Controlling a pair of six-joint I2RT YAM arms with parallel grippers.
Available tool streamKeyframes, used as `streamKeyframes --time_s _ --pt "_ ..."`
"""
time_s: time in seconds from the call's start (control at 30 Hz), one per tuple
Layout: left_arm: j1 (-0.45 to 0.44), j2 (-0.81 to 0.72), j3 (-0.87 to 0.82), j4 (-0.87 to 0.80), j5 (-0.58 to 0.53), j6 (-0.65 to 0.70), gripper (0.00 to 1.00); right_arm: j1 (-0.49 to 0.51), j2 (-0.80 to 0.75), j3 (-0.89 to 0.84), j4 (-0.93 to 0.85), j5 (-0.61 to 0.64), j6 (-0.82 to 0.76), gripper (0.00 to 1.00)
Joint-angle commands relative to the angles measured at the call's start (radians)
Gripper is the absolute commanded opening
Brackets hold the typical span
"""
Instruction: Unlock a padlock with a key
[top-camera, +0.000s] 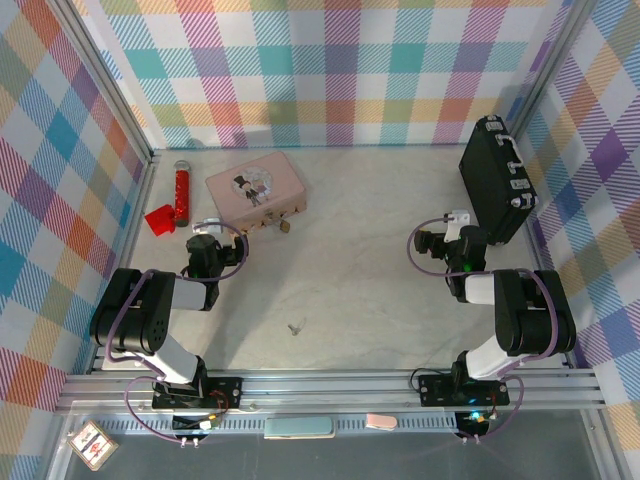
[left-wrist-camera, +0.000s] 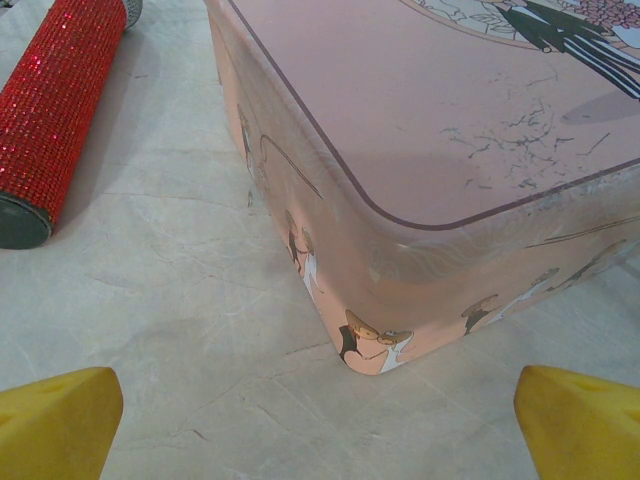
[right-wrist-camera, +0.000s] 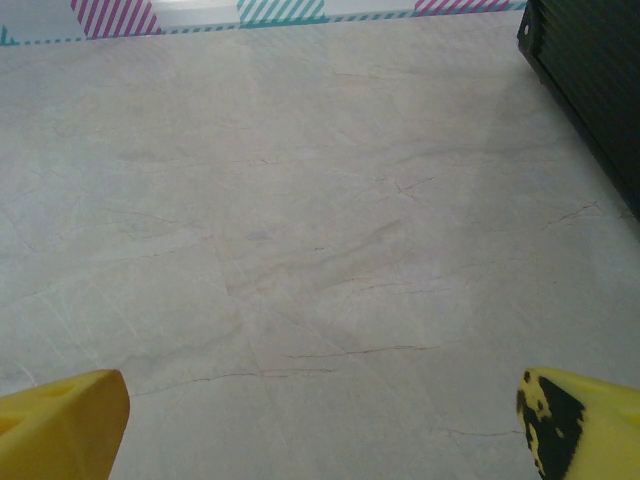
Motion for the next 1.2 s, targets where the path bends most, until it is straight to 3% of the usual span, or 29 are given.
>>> streamKeyframes --time_s 0.0,0.17,0.37,0.47,0.67,0.73,0.87,1.0,1.17 --pt "-0.004 -0.109 0.010 -0.057 -0.011 0.018 1.00 0.007 -0.044 -0.019 0.030 -0.036 -0.006 0.99" --pt "-0.055 -0.330 -0.035 -0.134 -0.108 0.020 1.00 0.014 -0.206 -0.007 -0.156 -0.041 -0.001 0.99" --pt "-0.064 -0.620 0.087 -0.529 -0.139 -0.167 1.00 0.038 -0.473 0.034 -0.415 -0.095 0.084 0.99" --pt "-0.064 -0.725 0.204 -0.817 -0.233 -0.359 1.00 0.040 -0.626 0.104 -0.597 -0.111 0.232 0.99" --pt "-0.062 -0.814 0.361 -1.374 -0.393 -0.706 1.00 0.037 -0.805 0.251 -1.090 0.147 0.692 0.99" --pt "-0.062 -0.846 0.331 -1.404 -0.326 -0.677 1.00 0.034 -0.828 0.243 -1.096 0.028 0.618 0.99" --pt "-0.062 -0.907 0.204 -1.296 0.011 -0.573 1.00 0.055 -0.806 0.280 -1.191 -0.124 0.591 0.99" --pt "-0.081 -0.921 0.101 -1.230 0.189 -0.583 1.00 0.222 -0.773 0.290 -1.258 -0.061 0.600 0.99" --pt "-0.135 -0.920 0.067 -1.227 0.210 -0.529 1.00 0.515 -0.667 0.310 -1.265 0.047 0.683 0.99"
